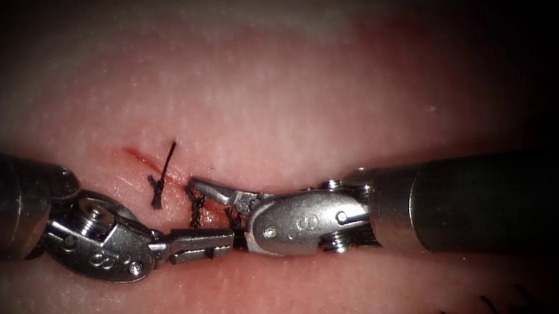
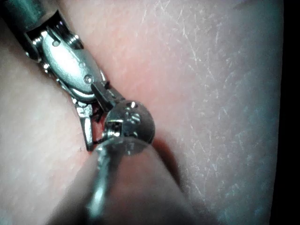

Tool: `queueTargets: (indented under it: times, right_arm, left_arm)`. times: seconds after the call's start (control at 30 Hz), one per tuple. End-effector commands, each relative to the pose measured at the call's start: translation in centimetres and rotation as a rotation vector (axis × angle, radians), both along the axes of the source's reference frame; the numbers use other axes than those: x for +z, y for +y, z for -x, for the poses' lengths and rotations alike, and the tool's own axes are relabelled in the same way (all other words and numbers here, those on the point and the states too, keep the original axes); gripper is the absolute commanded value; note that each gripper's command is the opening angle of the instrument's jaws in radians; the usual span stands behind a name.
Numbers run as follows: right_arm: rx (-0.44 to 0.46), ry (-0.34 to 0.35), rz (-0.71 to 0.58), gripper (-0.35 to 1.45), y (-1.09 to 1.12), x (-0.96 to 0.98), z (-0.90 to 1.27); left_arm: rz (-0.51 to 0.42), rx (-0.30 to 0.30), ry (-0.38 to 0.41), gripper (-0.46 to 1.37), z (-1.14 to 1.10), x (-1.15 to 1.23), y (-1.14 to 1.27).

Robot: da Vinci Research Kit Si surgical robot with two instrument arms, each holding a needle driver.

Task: Wound Closure
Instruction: Cut the suture with the right gripper

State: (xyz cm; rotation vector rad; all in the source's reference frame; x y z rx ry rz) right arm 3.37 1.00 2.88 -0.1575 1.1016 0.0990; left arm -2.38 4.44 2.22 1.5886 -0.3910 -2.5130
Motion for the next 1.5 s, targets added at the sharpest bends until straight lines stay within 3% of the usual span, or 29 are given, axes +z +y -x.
queueTargets:
  times: [0.03,0.57,0.93,1.2,1.5]
  right_arm:
    - [-0.007,0.000,-0.002,1.30,0.00,-0.01,0.00]
    - [-0.017,0.016,-0.005,1.36,0.01,-0.28,0.07]
    - [0.004,0.065,0.005,1.40,0.02,-0.51,0.18]
    - [-0.008,0.093,0.007,1.40,0.00,-0.56,0.08]
    - [-0.025,0.138,0.014,1.38,0.00,-0.58,-0.17]
  left_arm:
    - [0.000,0.002,0.000,-0.35,0.00,0.00,0.00]
    - [0.008,0.010,0.007,-0.35,-0.01,0.00,0.01]
    - [0.001,0.044,-0.035,-0.35,-0.02,0.03,0.04]
    - [0.007,0.059,-0.050,-0.35,-0.02,0.03,0.04]
    - [0.008,0.063,-0.056,-0.35,-0.01,0.00,0.01]
